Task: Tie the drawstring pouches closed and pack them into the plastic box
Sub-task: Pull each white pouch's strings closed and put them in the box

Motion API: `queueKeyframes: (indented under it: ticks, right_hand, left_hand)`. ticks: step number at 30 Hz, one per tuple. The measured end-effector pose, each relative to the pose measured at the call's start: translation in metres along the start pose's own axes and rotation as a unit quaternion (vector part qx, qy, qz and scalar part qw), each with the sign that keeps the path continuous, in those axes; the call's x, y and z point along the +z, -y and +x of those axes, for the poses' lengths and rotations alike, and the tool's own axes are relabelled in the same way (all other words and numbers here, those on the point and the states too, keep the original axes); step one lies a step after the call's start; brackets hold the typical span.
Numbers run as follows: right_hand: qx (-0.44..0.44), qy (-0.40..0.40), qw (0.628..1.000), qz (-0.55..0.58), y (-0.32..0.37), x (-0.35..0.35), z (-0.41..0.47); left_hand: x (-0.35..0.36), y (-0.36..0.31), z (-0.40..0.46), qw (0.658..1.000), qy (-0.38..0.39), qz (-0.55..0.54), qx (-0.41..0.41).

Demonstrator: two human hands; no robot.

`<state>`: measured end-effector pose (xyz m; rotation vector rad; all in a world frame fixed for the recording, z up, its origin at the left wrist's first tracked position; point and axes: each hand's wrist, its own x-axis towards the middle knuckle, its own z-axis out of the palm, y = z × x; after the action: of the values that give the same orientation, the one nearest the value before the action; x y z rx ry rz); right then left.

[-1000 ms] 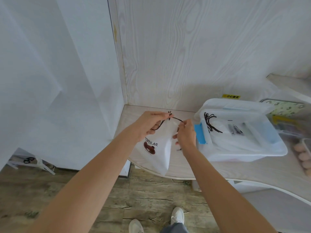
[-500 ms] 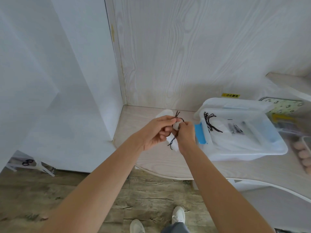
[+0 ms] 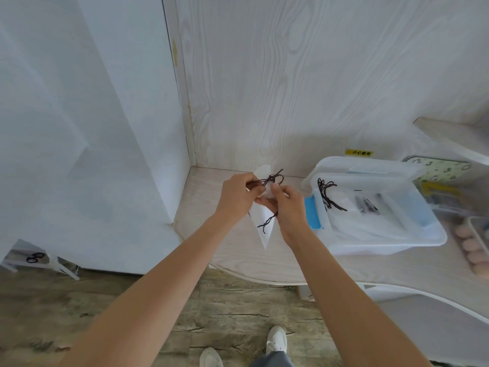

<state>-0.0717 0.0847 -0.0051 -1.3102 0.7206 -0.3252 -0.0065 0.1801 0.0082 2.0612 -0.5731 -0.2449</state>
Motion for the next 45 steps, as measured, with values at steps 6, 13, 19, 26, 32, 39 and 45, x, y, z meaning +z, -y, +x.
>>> queueKeyframes:
  ticks: [6, 13, 19, 26, 32, 39, 45]
  right_hand:
    - [-0.011, -0.091, 0.992, -0.081, -0.006, 0.001, 0.007]
    - [0.048, -0.005, 0.997, -0.056, 0.001, -0.006, 0.008]
    - [0.104, 0.031, 0.991, 0.077, 0.004, -0.014, 0.002]
    - [0.130, 0.019, 0.990, 0.044, 0.006, -0.023, 0.004]
    - [0.151, 0.021, 0.974, 0.166, 0.010, -0.016, 0.004]
    - [0.147, 0.041, 0.907, 0.392, 0.016, -0.018, 0.007]
    - [0.115, -0.001, 0.940, 0.322, 0.015, -0.015, 0.008]
  left_hand:
    - [0.002, -0.006, -0.004, 0.995, 0.040, 0.084, 0.029]
    - [-0.019, -0.001, 0.006, 0.998, -0.061, -0.008, -0.006]
    - [-0.028, -0.003, 0.013, 0.991, -0.088, 0.010, -0.100]
    - [-0.039, -0.008, 0.011, 0.988, -0.018, -0.061, -0.141]
    - [-0.030, -0.005, 0.003, 0.871, 0.024, -0.459, -0.174]
    - [-0.034, -0.002, -0.002, 0.917, 0.053, -0.324, -0.227]
    - [-0.037, -0.006, -0.003, 0.969, 0.008, -0.168, -0.183]
